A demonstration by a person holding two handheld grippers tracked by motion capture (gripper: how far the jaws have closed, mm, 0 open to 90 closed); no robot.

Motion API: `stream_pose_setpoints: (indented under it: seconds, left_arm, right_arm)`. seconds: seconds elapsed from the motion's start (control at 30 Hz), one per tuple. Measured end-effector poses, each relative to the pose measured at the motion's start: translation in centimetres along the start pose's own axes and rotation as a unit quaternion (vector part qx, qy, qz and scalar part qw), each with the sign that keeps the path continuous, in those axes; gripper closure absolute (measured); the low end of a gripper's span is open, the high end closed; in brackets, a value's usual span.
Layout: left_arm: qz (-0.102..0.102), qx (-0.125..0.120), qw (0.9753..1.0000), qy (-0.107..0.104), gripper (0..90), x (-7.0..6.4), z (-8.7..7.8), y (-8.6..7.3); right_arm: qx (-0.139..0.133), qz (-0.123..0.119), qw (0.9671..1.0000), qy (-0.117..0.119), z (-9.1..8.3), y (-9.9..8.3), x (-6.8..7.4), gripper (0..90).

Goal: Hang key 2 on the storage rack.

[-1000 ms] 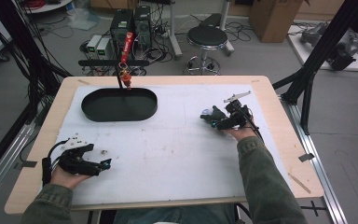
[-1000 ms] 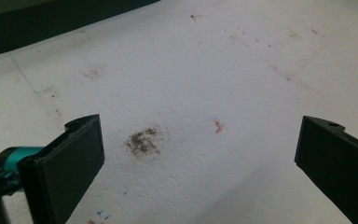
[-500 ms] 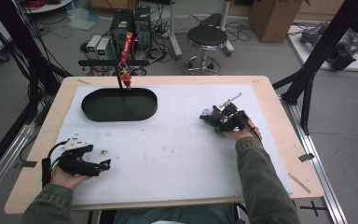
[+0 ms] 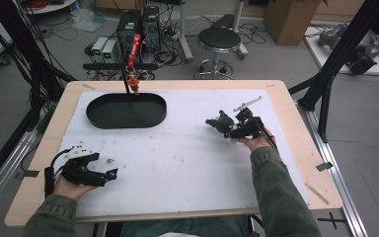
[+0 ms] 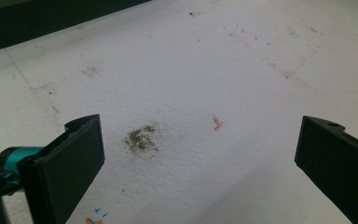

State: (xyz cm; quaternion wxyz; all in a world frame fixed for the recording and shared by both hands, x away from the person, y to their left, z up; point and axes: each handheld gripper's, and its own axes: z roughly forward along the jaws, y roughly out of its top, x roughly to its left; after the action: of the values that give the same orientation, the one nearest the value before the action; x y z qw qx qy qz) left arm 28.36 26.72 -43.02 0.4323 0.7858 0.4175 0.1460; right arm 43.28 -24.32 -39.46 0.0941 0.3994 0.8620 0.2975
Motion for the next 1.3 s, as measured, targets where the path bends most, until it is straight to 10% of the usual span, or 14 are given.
stream_pose_setpoints:
  seconds: [1.3]
  left_arm:
    - [0.002,-0.016,0.9999,0.001,1.7,0.1,-0.2,0.1]
  right_arm:
    - [-0.041,-0.084,0.9934,0.066,-3.6,10.9,6.3,47.1]
